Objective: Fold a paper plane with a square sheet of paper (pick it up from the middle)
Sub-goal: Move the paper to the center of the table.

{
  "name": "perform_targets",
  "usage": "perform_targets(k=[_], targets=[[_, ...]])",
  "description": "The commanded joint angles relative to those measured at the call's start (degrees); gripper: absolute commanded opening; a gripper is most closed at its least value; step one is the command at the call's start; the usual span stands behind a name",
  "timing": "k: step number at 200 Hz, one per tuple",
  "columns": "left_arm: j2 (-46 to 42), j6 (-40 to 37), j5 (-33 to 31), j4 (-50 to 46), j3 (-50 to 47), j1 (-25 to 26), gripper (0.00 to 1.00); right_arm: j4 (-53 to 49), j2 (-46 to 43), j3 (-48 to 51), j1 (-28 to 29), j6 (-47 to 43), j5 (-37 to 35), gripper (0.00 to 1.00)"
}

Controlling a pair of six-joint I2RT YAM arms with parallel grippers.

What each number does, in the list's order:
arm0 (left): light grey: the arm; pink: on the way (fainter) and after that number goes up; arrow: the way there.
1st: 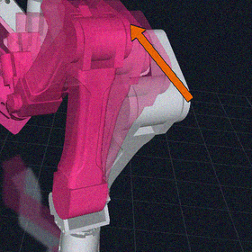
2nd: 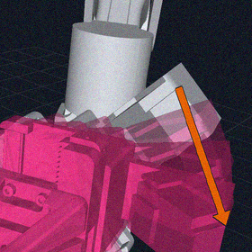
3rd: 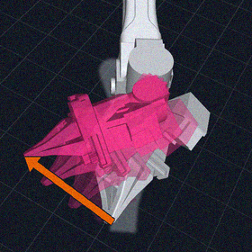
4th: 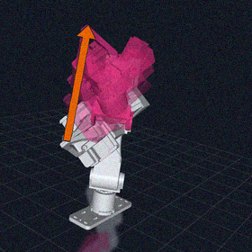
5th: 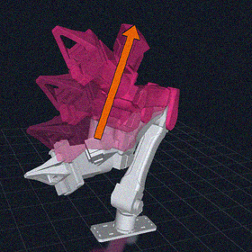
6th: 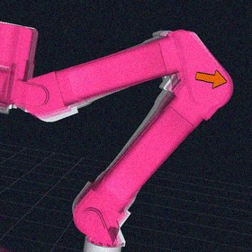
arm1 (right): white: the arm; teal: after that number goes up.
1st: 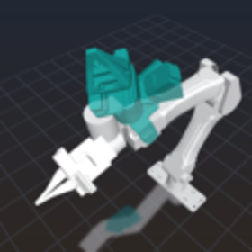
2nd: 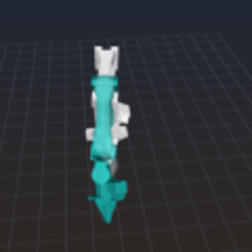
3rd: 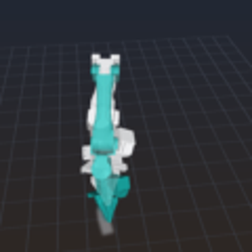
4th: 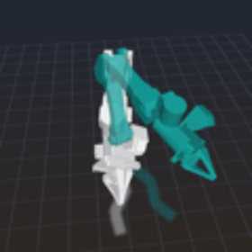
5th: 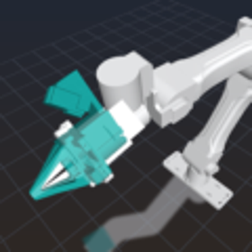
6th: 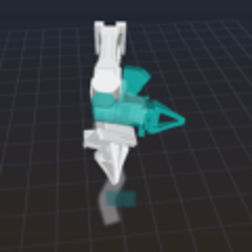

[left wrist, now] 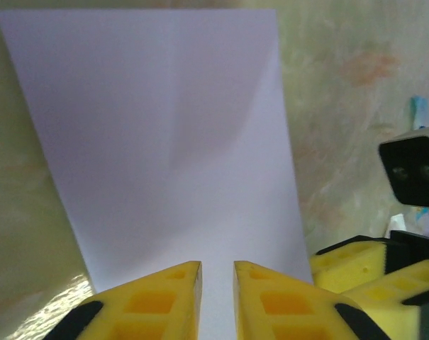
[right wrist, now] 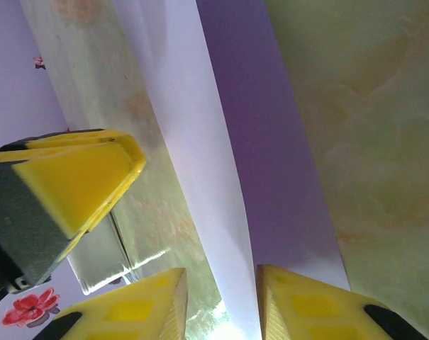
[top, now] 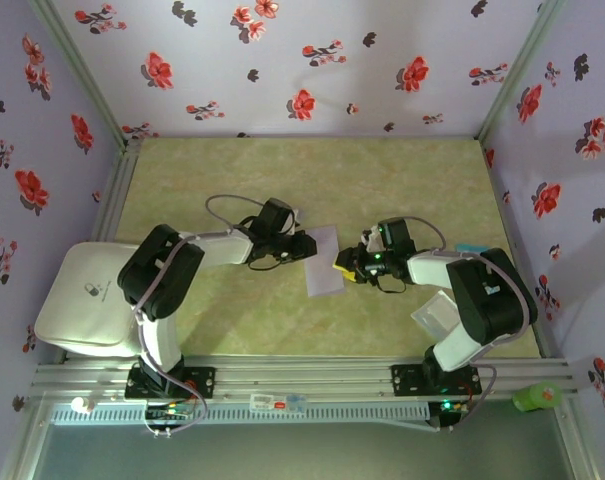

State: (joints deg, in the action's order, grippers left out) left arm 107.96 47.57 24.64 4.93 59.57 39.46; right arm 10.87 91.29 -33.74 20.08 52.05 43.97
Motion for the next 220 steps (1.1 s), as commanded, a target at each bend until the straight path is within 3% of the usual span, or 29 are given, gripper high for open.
perform_targets(k=[1,176,220], targets=[[1.4,1.1,0.2,-1.1,-0.3,0.0,0.19,1.1,0.9,-1.3,-0.4,-0.4,1.2,0.32],[3.5,-0.1,1.2,4.4,-3.6,-0.4,0.22,0.2,6.8,-5.6,-0.7,-0.1,1.3,0.40],[3.9,-0.3,1.8,5.7,-3.8,-0.5,0.22,1.9,8.7,-6.6,-1.1,0.0,2.9,0.36]])
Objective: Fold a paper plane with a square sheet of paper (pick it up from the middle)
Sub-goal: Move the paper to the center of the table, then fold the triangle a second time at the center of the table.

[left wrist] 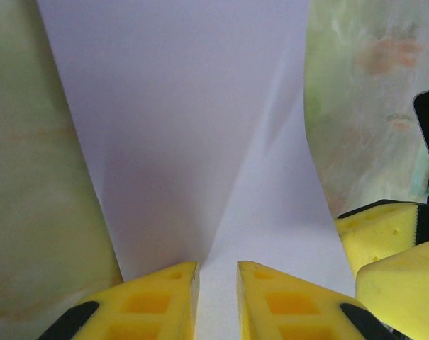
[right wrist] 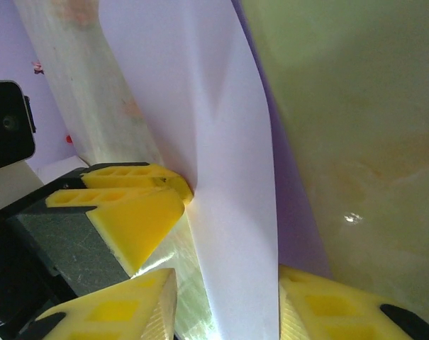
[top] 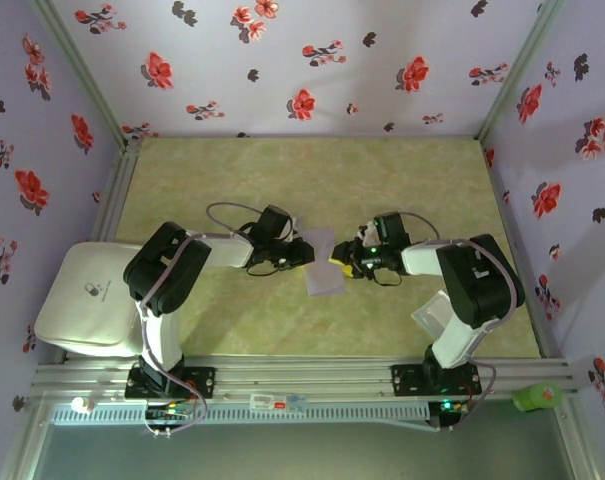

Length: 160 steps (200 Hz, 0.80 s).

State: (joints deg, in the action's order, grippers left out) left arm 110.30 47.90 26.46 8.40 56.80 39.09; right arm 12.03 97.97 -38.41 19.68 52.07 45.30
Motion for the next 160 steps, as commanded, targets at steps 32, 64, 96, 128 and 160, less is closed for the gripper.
perform_targets(k=[32,64,96,128,160], targets=[[1.3,-0.4,0.2,2.3,-0.9,-0.1,0.22,1.5,3.7,-2.6,-0.8,-0.3,2.7,0.30],[-0.9,-1.0,0.1,2.4,-1.3,-0.1,0.27,1.1,4.2,-2.8,-1.0,-0.5,2.6,0.19],[-6.9,-2.2,-1.9,2.8,-2.5,-0.1,0.42,2.0,3.3,-2.1,-0.9,1.6,1.6,0.05],[-13.2,-2.9,-6.2,2.6,-4.8,0.0,0.47,4.5,0.8,0.2,-0.9,8.0,-3.0,0.04],[-17.4,-3.5,-7.4,1.8,-5.9,0.1,0.49,7.3,-1.9,2.9,-0.3,11.2,-6.3,0.04]])
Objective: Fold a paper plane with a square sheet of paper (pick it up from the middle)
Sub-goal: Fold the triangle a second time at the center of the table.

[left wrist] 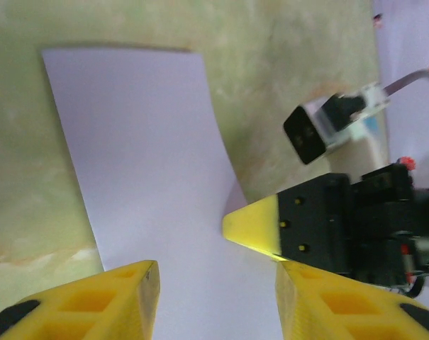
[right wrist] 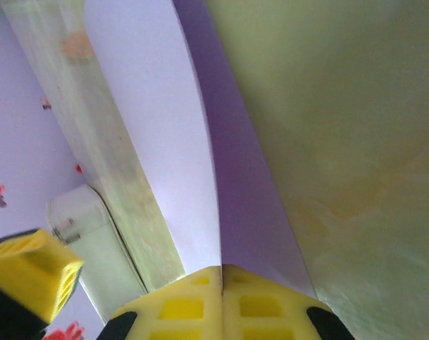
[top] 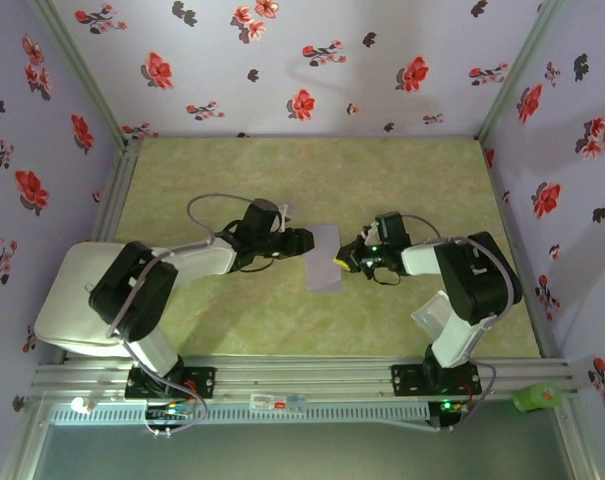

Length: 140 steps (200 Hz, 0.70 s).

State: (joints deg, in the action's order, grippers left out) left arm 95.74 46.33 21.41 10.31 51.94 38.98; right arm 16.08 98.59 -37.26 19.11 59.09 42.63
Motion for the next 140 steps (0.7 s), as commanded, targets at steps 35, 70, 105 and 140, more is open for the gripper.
perform_targets(k=[35,70,105,140], targets=[[-4.9,-8.0,-2.8,-1.1,-1.0,2.6,0.48,5.2,-3.4,2.6,0.4,5.1,-2.4,0.12],[-6.3,-21.2,-9.6,0.8,-3.1,9.8,0.45,5.0,-3.4,1.9,0.4,4.5,-0.5,0.13],[-6.0,-37.3,-21.2,0.2,-3.6,19.5,0.47,3.9,-3.3,1.5,0.4,3.7,0.2,0.11],[-2.4,-43.9,-36.7,-3.2,-1.0,28.2,0.55,3.5,-3.8,1.6,0.4,3.8,0.0,0.11]])
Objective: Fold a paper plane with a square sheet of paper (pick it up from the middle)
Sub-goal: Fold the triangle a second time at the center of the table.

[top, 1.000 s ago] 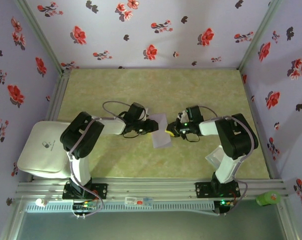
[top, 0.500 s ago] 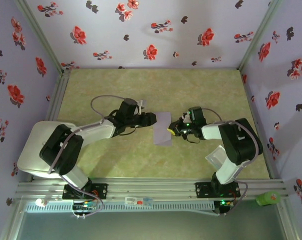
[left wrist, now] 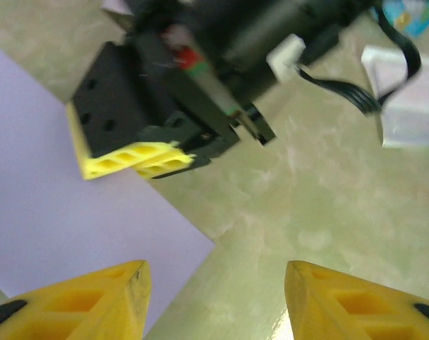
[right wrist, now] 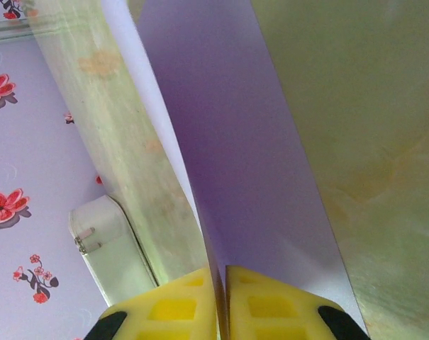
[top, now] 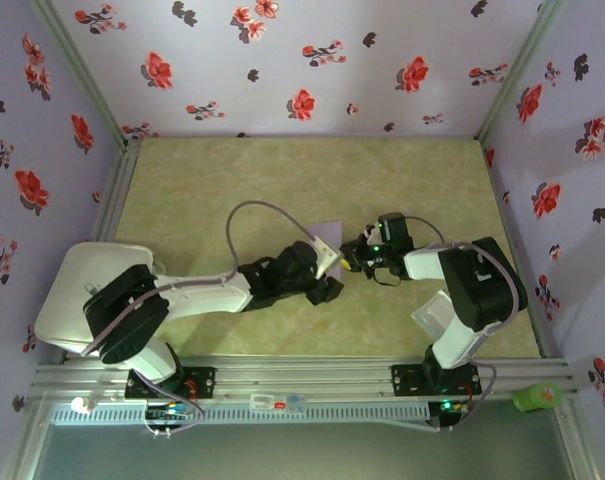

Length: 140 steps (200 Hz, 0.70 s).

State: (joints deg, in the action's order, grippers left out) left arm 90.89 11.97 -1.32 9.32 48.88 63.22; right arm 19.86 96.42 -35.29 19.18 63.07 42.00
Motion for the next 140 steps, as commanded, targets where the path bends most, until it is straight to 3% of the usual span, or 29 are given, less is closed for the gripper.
perform_targets(k=[1,52,98,140], targets=[[2.5,-9.6,-14.1,-2.2,2.0,4.2,0.56,-0.3,-1.7,-0.4,0.4,-0.2,0.6,0.11],[8.0,-11.6,-26.0,-4.0,5.5,8.5,0.58,-0.6,-1.6,-0.3,0.3,-0.3,0.6,0.11],[11.4,-11.0,-28.3,-5.9,8.7,8.6,0.59,-0.7,-1.8,-0.3,0.3,-0.5,0.5,0.11],[13.5,-10.5,-28.5,-8.6,11.0,8.5,0.52,-0.5,-1.7,-0.1,0.3,-0.3,0.4,0.12]])
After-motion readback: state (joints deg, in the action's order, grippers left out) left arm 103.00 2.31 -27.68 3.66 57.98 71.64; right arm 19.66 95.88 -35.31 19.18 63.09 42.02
